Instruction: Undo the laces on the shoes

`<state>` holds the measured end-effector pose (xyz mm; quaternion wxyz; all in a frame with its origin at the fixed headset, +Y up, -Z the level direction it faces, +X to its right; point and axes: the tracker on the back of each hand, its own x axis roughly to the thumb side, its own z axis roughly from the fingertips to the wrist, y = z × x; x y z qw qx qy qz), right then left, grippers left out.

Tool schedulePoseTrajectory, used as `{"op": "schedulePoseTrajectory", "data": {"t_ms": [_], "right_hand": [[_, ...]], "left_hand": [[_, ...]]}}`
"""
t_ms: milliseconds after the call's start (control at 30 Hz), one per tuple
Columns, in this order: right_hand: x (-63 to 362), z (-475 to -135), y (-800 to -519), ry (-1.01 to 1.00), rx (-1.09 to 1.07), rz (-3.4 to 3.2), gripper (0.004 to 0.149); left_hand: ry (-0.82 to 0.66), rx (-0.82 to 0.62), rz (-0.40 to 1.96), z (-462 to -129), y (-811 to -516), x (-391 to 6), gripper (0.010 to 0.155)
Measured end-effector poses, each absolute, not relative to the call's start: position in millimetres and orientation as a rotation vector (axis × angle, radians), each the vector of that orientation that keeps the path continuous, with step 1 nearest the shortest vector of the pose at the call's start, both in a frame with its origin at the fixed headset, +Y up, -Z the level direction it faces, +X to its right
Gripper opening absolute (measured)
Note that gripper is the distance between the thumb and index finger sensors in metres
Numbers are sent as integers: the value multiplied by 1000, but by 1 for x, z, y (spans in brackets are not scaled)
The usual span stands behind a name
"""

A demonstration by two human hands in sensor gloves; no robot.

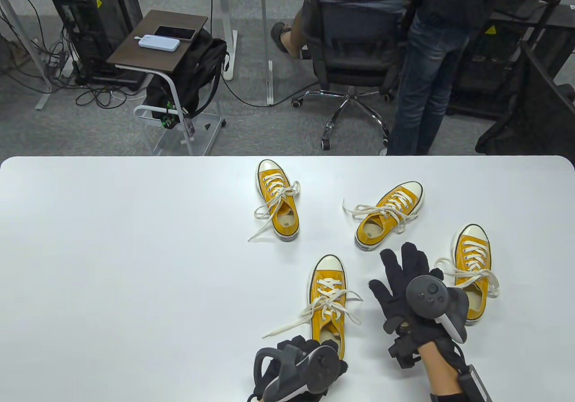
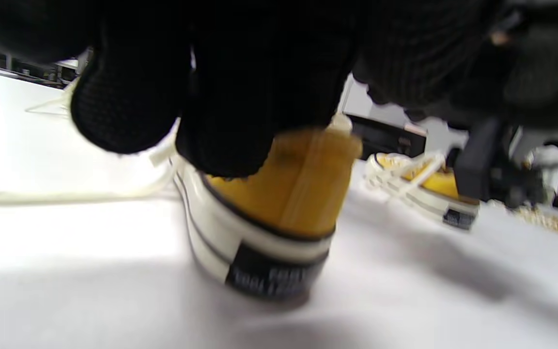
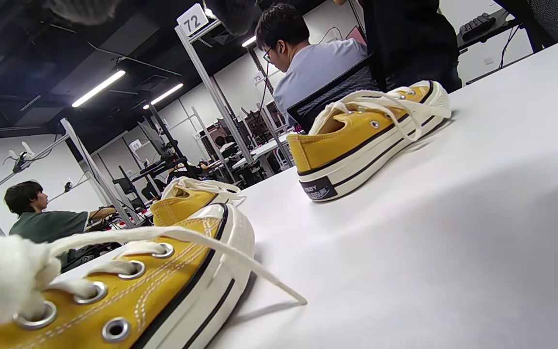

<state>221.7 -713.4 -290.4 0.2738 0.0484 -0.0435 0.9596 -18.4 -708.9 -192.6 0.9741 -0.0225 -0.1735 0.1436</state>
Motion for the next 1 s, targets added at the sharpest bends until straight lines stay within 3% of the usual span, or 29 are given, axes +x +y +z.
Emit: {"op": "schedulePoseTrajectory", "data": {"t_ms": [300, 433, 533, 600, 733, 1000], "right_hand": [[215, -293, -717, -88, 150, 2603, 76], [214, -294, -721, -70, 149, 2609, 75], [209, -298, -723, -82, 165, 2614, 70], [202, -300, -725, -107, 184, 2647, 67], [182, -302, -731, -79, 267, 2732, 66], [150, -304, -739, -100, 474, 2779, 54]], "left_hand": [[-144, 34, 374, -246, -678, -37, 53], [-97, 43, 487, -252, -696, -45, 52], [-147, 35, 561, -243, -706, -44, 50], [-171, 63, 462, -237, -709, -37, 53], [-166, -74, 278, -237, -726, -18, 64], [-154, -41, 263, -243, -741, -13, 55]]}}
